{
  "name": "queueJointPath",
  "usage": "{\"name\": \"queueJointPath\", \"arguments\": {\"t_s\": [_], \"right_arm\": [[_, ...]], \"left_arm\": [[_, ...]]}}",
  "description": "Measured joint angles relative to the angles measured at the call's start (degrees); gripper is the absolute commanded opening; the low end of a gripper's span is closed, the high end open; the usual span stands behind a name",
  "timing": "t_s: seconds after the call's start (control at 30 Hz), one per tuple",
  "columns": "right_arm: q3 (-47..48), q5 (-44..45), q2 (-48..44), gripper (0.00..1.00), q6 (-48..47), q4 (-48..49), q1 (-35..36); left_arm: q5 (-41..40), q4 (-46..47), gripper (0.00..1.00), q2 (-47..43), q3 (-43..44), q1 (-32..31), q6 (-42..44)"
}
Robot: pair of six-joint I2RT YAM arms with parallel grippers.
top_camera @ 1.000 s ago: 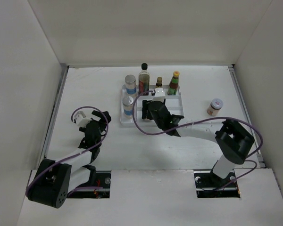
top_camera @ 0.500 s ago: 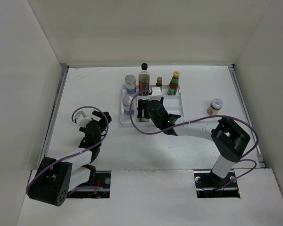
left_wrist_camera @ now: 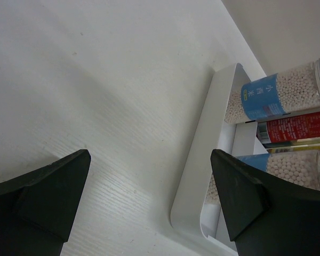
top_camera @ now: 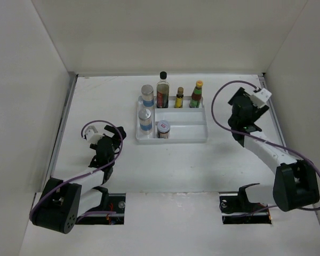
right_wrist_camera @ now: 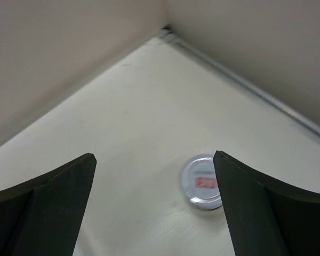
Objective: Organize the condiment bottles
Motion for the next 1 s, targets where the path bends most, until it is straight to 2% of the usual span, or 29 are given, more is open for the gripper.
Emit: {"name": "queueJointPath", "arguments": {"t_s": [0.07, 0.17, 0.53, 0.83, 0.9, 1.0], "right_arm": [[-0.70, 0.98, 0.24, 0.98, 0.02, -1.31, -5.40], [-0.68, 0.96, 1.31, 0.99, 0.15, -3.06, -9.51], [0.90, -6.69, 11.02, 0.96, 1.81, -9.55, -10.05], [1.31, -10.95, 14.10, 0.80, 4.66, -10.45, -11.89], [1.44, -11.23, 15.17, 0.73, 5.05, -10.58, -12.37], [1.46, -11.72, 15.67, 0.57, 5.49, -10.56, -12.94]], "left_arm": [[0.04, 0.00, 1.00, 0.00, 0.00, -0.02, 0.00], [0.07, 0.00, 1.00, 0.00, 0.00, -0.13, 0.00], [0.09, 0.00, 1.00, 0.00, 0.00, -0.39, 0.00], [0.13, 0.00, 1.00, 0.00, 0.00, -0.39, 0.00], [0.17, 0.00, 1.00, 0.00, 0.00, -0.37, 0.00], [0.24, 0.02, 1.00, 0.00, 0.00, -0.37, 0.00]]}}
